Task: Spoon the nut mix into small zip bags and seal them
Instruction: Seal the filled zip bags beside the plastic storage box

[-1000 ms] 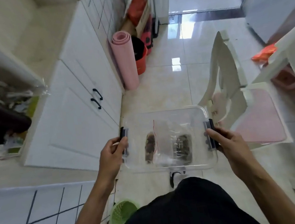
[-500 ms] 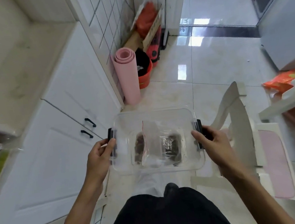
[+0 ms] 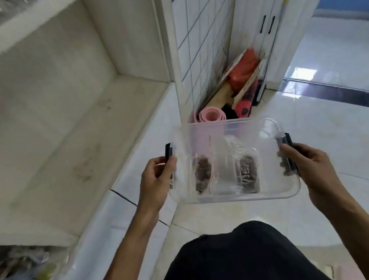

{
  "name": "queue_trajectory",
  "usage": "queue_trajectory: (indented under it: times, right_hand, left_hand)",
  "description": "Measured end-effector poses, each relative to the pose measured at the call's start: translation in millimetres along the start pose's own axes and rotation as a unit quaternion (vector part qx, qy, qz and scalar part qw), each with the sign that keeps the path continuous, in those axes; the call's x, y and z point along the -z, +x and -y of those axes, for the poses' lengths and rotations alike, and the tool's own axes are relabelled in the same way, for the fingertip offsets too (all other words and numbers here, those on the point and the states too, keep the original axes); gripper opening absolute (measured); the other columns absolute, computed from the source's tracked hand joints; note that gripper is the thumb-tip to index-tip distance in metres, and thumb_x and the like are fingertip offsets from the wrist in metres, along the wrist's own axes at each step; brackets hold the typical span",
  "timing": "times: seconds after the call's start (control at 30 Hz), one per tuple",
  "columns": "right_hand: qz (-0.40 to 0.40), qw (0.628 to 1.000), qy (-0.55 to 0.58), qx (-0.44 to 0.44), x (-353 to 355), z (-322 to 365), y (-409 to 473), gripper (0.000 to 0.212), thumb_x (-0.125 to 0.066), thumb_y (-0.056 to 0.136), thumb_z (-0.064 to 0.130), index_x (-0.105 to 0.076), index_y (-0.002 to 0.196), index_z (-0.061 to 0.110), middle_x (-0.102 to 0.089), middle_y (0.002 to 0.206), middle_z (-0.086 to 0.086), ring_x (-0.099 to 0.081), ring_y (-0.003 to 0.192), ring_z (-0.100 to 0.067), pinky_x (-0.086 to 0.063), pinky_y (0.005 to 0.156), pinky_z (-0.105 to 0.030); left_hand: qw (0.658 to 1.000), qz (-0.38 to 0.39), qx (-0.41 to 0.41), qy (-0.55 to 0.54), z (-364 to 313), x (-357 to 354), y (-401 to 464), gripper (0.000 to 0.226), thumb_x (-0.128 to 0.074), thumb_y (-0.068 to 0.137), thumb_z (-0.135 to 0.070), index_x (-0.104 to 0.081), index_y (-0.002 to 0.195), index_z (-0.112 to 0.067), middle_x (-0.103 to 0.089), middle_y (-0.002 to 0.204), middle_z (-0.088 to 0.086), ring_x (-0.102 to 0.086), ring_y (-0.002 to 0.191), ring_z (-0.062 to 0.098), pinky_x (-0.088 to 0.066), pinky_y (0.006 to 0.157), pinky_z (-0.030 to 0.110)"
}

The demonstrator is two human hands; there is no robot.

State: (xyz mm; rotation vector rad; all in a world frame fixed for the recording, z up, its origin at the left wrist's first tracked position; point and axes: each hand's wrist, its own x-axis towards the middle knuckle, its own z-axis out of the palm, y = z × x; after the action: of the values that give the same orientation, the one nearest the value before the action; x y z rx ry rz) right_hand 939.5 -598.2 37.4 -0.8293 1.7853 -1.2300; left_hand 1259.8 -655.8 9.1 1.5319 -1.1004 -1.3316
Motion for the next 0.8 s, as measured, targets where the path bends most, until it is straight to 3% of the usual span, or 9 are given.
queue_trajectory:
  times: [0.1, 0.17, 0.3, 0.37, 0.43, 0.5, 0.67, 0.8]
  right_hand:
    - [0.04, 0.998, -0.016, 0.053, -31, 45, 38, 0.023, -0.061, 0.103, 0.029, -0.072, 0.114, 0.014, -0.072, 0.093, -0.006, -0.061, 0.081, -0.022, -0.05, 0.072, -0.03]
    - [0.081, 0.992, -0.029, 0.09, -54, 78, 60, 0.019, -0.06, 0.103, 0.029, -0.074, 0.109, 0.017, -0.071, 0.088, -0.009, -0.062, 0.077, -0.019, -0.052, 0.07, -0.031]
    - [0.191, 0.97, -0.019, 0.15, -105, 136, 102, 0.014, -0.064, 0.101, 0.025, -0.078, 0.099, 0.022, -0.073, 0.102, -0.016, -0.069, 0.083, -0.02, -0.056, 0.077, -0.042]
    - [0.252, 0.954, -0.011, 0.162, -138, 158, 123, 0.013, -0.066, 0.1, 0.026, -0.078, 0.101, 0.022, -0.076, 0.096, -0.012, -0.071, 0.084, -0.018, -0.056, 0.078, -0.033]
    - [0.313, 0.933, -0.018, 0.175, -175, 174, 141, 0.013, -0.067, 0.099, 0.025, -0.078, 0.104, 0.02, -0.077, 0.082, 0.005, -0.069, 0.074, -0.005, -0.053, 0.068, -0.02]
    - [0.364, 0.913, -0.019, 0.181, -213, 186, 157, 0.012, -0.068, 0.098, 0.025, -0.079, 0.1, 0.021, -0.074, 0.076, 0.01, -0.065, 0.068, -0.001, -0.05, 0.06, -0.014]
    - [0.467, 0.869, -0.05, 0.155, -307, 200, 188, 0.024, -0.064, 0.1, 0.024, -0.07, 0.085, 0.005, -0.065, 0.071, -0.003, -0.059, 0.068, -0.015, -0.044, 0.07, -0.032]
    - [0.521, 0.84, -0.063, 0.138, -368, 204, 205, 0.024, -0.064, 0.1, 0.024, -0.072, 0.087, 0.006, -0.064, 0.074, -0.005, -0.056, 0.069, -0.019, -0.043, 0.063, -0.032]
  left_hand:
    - [0.997, -0.059, -0.043, -0.009, -35, 21, 12, 0.06, -0.071, 0.068, -0.075, -0.069, 0.106, -0.03, -0.076, 0.091, -0.012, -0.071, 0.081, 0.006, -0.056, 0.066, 0.019]
    - [0.992, -0.1, -0.071, -0.02, -55, 39, 15, 0.053, -0.071, 0.069, -0.074, -0.07, 0.104, -0.035, -0.076, 0.096, -0.012, -0.071, 0.082, 0.001, -0.053, 0.064, 0.013]
    - [0.979, -0.177, -0.078, -0.067, -76, 70, 24, 0.046, -0.076, 0.076, -0.07, -0.071, 0.104, -0.034, -0.073, 0.098, -0.001, -0.067, 0.087, 0.012, -0.052, 0.071, 0.029]
    - [0.963, -0.247, -0.073, -0.08, -80, 82, 28, 0.041, -0.073, 0.082, -0.062, -0.071, 0.106, -0.028, -0.072, 0.099, 0.001, -0.064, 0.085, 0.009, -0.048, 0.073, 0.025]
    - [0.942, -0.319, -0.059, -0.087, -80, 92, 30, 0.033, -0.07, 0.089, -0.052, -0.07, 0.107, -0.025, -0.07, 0.099, 0.0, -0.063, 0.078, 0.0, -0.048, 0.066, 0.015]
    - [0.916, -0.383, -0.05, -0.106, -80, 101, 32, 0.029, -0.07, 0.09, -0.048, -0.069, 0.104, -0.022, -0.066, 0.094, -0.003, -0.061, 0.07, -0.005, -0.046, 0.057, 0.008]
    - [0.859, -0.495, -0.035, -0.123, -78, 114, 37, 0.044, -0.073, 0.085, -0.06, -0.068, 0.099, -0.018, -0.064, 0.082, -0.006, -0.062, 0.073, 0.008, -0.045, 0.064, 0.022]
    - [0.826, -0.549, -0.031, -0.12, -74, 124, 56, 0.052, -0.071, 0.073, -0.068, -0.063, 0.083, -0.017, -0.054, 0.061, -0.008, -0.051, 0.055, 0.009, -0.04, 0.05, 0.019]
